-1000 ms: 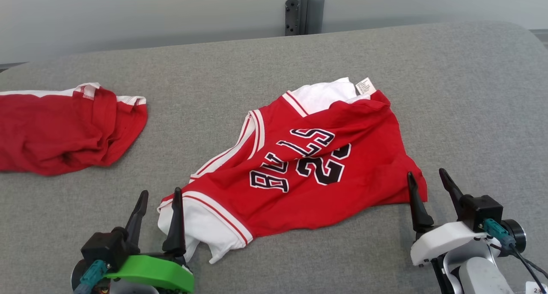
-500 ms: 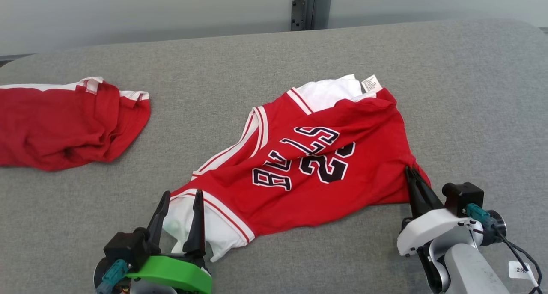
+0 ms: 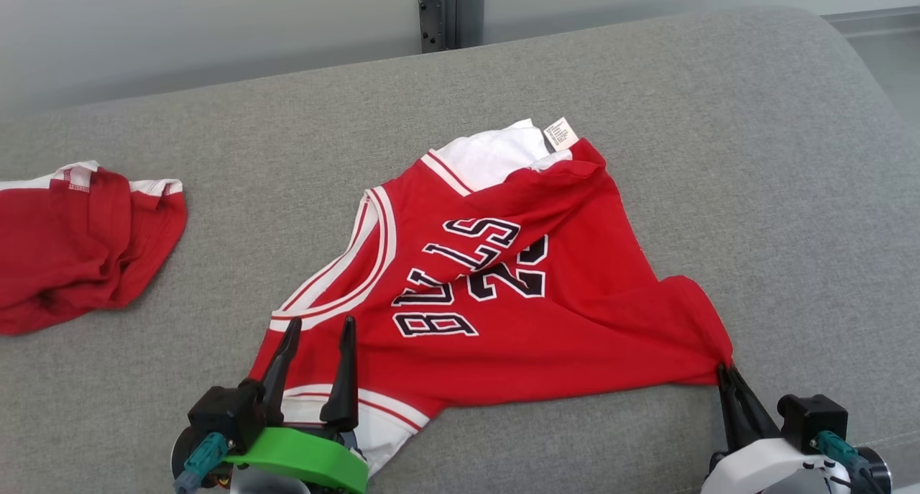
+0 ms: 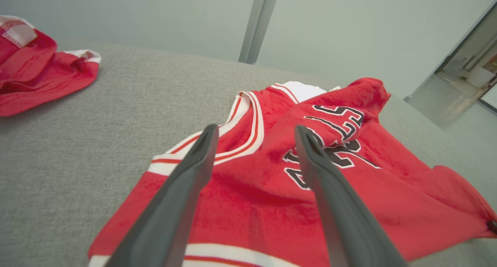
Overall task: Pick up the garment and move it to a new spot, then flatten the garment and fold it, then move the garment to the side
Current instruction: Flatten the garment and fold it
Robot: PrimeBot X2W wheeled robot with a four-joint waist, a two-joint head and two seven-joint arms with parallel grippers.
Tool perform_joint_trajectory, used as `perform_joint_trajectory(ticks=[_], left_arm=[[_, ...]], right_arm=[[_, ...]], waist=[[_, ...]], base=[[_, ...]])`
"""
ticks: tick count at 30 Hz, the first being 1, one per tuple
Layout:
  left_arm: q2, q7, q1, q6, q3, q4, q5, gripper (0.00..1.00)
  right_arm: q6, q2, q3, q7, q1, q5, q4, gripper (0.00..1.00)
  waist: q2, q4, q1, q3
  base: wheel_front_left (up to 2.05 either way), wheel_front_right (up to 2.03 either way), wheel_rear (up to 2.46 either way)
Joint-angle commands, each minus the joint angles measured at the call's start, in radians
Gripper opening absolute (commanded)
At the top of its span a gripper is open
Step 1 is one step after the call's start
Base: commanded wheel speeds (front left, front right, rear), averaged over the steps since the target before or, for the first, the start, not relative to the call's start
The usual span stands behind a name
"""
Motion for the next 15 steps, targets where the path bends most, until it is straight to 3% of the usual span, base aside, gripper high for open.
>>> perform_joint_trajectory(ticks=[1, 2, 3, 4, 15], left_arm=[[0.004, -0.005, -0.015, 0.004, 0.001, 0.002, 0.012, 1.00], [0.004, -0.005, -0.016, 0.004, 0.001, 0.002, 0.011, 1.00], [0.004, -0.006, -0.017, 0.003, 0.000, 0.003, 0.010, 1.00], [0.005, -0.006, -0.018, 0.004, 0.000, 0.002, 0.010, 1.00], [-0.009, -0.014, -0.025, 0.002, -0.009, 0.001, 0.004, 1.00]], right_arm=[[0.000, -0.003, -0.003, -0.003, 0.012, -0.001, 0.011, 0.00], [0.000, -0.003, -0.002, -0.003, 0.015, 0.001, 0.018, 0.13], [0.000, -0.003, -0.002, -0.003, 0.016, 0.004, 0.018, 0.43], [0.000, -0.004, -0.006, -0.003, 0.019, 0.008, 0.014, 1.00], [0.000, -0.021, -0.013, 0.029, -0.043, 0.005, -0.167, 1.00]], waist=[[0.0000, -0.011, 0.0000, 0.002], [0.0000, -0.013, 0.0000, 0.002], [0.0000, -0.014, 0.0000, 0.002], [0.0000, -0.014, 0.0000, 0.002], [0.0000, 0.038, 0.0000, -0.002]], base=[[0.00, 0.00, 0.00], [0.00, 0.00, 0.00], [0.00, 0.00, 0.00], [0.00, 0.00, 0.00], [0.00, 0.00, 0.00]])
